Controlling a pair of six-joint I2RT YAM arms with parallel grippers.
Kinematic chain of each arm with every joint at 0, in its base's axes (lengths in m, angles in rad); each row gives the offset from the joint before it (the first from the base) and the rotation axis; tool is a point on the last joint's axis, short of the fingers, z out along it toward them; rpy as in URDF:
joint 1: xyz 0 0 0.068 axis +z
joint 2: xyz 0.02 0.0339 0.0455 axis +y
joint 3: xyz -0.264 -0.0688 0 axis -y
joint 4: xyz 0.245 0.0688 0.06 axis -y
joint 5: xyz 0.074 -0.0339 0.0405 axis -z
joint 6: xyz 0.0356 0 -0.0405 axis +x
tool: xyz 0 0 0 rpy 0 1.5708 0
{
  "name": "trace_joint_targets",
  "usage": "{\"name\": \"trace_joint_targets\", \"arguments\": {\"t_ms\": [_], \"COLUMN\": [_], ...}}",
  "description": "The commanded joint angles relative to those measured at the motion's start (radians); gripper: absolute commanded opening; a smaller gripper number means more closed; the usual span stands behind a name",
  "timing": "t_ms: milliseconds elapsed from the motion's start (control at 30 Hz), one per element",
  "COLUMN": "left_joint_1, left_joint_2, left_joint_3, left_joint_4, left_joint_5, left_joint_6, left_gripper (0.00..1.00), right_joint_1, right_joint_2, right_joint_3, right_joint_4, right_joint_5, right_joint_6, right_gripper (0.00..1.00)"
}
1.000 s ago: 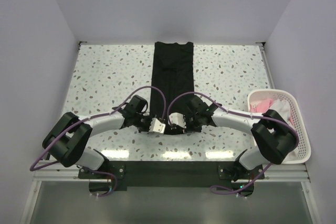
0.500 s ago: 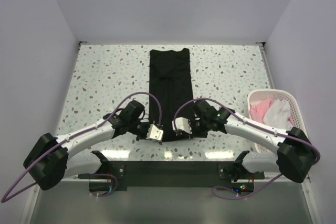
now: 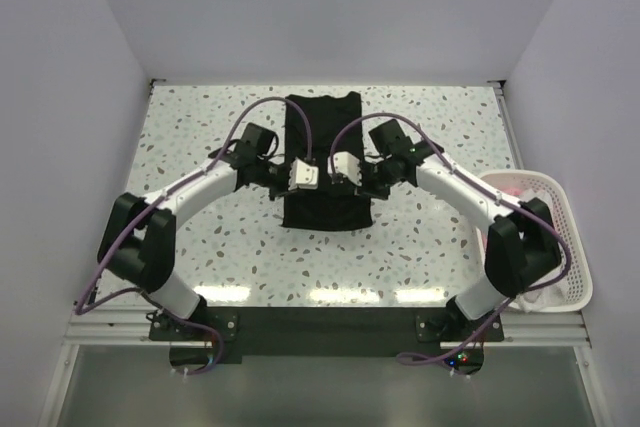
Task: Fold and stack the t-shirts
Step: Fold the tshirt
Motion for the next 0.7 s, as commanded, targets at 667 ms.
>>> {"name": "trace_joint_targets", "arguments": {"t_ms": [667], "left_joint_1": [0.175], "left_joint_2": [0.633], "left_joint_3": [0.672], "left_joint_4": [-0.045], "left_joint_5": [-0.047], "left_joint_6": [0.097], "left_gripper": [0.02], "right_joint_1": [-0.189], "right_joint_2": [0.689], "right_joint_3": [0.744], "right_joint_4": [-0.088], "right_joint_5": [-0.066], "right_joint_6": [-0.23], "right_gripper": [0.0]}}
